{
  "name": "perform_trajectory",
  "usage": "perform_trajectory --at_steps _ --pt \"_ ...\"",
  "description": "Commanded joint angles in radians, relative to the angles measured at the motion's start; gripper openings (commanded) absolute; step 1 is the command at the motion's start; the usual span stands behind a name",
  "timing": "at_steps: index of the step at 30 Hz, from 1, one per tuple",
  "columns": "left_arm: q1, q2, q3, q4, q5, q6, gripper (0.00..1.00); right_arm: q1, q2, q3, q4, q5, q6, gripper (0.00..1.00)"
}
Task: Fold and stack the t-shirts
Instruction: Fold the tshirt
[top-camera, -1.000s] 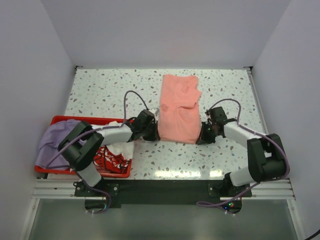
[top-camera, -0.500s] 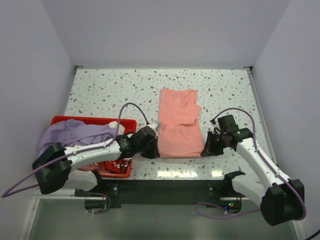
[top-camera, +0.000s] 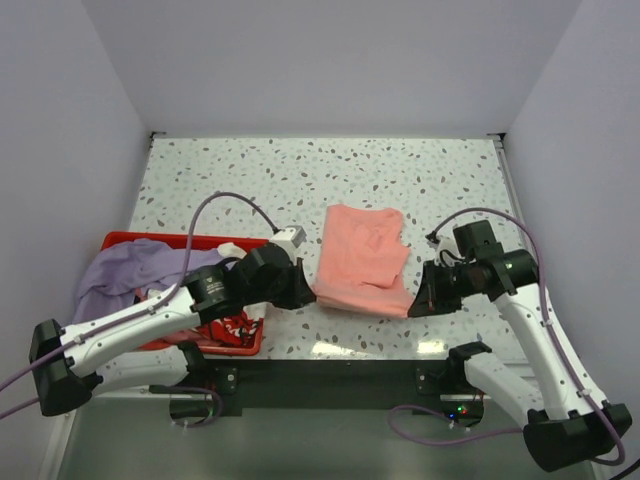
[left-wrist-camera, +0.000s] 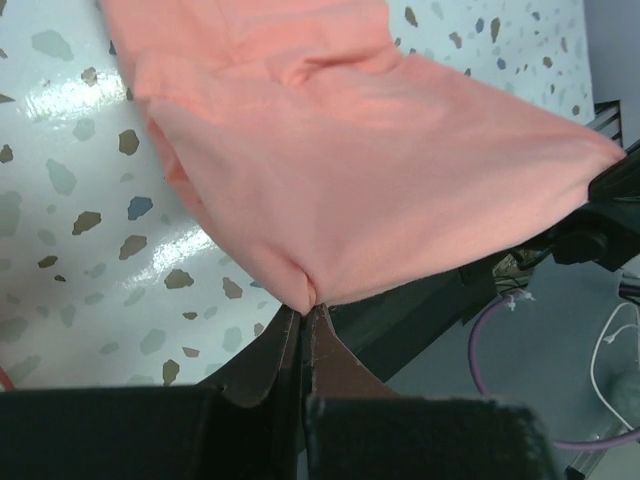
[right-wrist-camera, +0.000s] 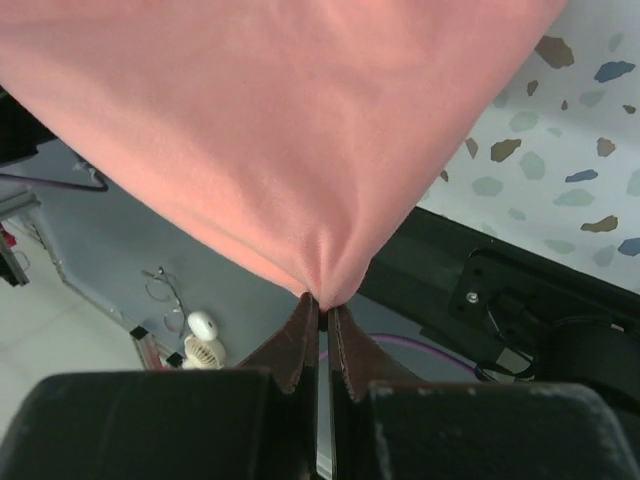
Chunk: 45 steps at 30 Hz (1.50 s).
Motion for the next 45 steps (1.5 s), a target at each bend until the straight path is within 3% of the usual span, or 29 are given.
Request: perform_trajectory --at_steps 1,9,17,22,29,45 --pt "-0.004 -0.06 0.078 -0.078 -0.045 -0.001 0.0 0.001 0.003 0.069 -0.144 -0.085 -0.044 0.0" --pt "-0.004 -0.061 0.161 -0.146 -0.151 0.007 0.0 0.001 0.04 0.136 -0.139 -0.149 -0.059 0.0" --pt "0.013 0.068 0.284 -0.123 -0.313 0.071 0.0 -0.001 0.105 0.141 -0.064 -0.16 -0.058 0.0" --pt "0.084 0.189 0.327 -0.071 -0.28 0.121 0.0 -0.005 0.163 0.136 0.017 -0.157 -0.055 0.0" --pt "0.223 0.238 0.33 0.059 -0.22 0.171 0.0 -0.015 0.25 0.184 0.1 -0.102 -0.041 0.0" --pt "0.338 0.432 0.52 0.13 -0.166 0.272 0.0 -0.137 0.442 0.27 0.189 -0.158 -0.076 0.0"
